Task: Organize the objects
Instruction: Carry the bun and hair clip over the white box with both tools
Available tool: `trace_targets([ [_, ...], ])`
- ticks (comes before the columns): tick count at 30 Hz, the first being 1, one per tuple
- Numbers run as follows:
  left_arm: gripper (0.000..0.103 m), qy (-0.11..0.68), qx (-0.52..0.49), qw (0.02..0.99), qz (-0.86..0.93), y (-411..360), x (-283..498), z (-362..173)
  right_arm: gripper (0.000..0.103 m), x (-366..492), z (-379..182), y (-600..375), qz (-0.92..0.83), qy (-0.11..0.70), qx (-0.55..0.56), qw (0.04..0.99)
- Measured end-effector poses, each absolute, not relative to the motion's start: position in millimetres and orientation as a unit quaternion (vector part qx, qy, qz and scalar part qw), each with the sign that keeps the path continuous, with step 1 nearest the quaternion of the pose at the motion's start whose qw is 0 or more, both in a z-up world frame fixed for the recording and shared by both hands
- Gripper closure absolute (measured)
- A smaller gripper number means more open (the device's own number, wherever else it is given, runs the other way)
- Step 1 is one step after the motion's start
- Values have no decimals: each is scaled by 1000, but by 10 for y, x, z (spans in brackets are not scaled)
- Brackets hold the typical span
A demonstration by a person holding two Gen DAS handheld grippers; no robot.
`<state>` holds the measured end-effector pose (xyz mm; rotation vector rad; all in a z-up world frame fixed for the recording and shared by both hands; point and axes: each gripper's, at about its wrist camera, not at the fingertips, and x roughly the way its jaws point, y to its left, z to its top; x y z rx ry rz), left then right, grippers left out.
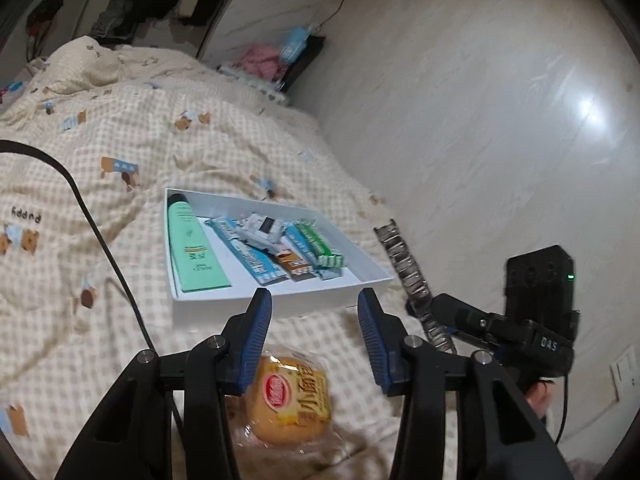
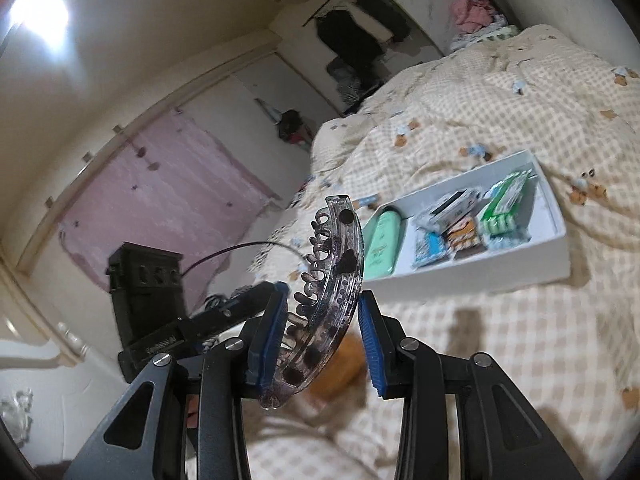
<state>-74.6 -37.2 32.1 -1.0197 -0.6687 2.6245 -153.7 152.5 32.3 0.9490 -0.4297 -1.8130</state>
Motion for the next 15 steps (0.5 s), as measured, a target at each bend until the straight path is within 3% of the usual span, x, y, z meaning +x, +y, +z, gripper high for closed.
trace_targets([
  [3, 52, -185, -410, 101, 887, -252, -829, 274, 65, -1483, 279, 1515, -748, -175, 391, 506],
  [7, 23, -164, -466, 125, 860, -102, -792, 123, 65, -1446, 213, 1518, -748, -173, 399, 502],
  [13, 23, -69, -528, 65, 844, 150, -906, -88, 65, -1477, 240, 1515, -751, -167, 399, 499],
  [14, 26, -71, -531, 75, 841, 167, -920, -144, 65, -1479, 249, 1508, -751, -165, 399, 499],
  [15, 42, -84, -532, 95, 837, 160, -941, -206, 65, -1493, 266, 1501, -751, -163, 398, 500],
])
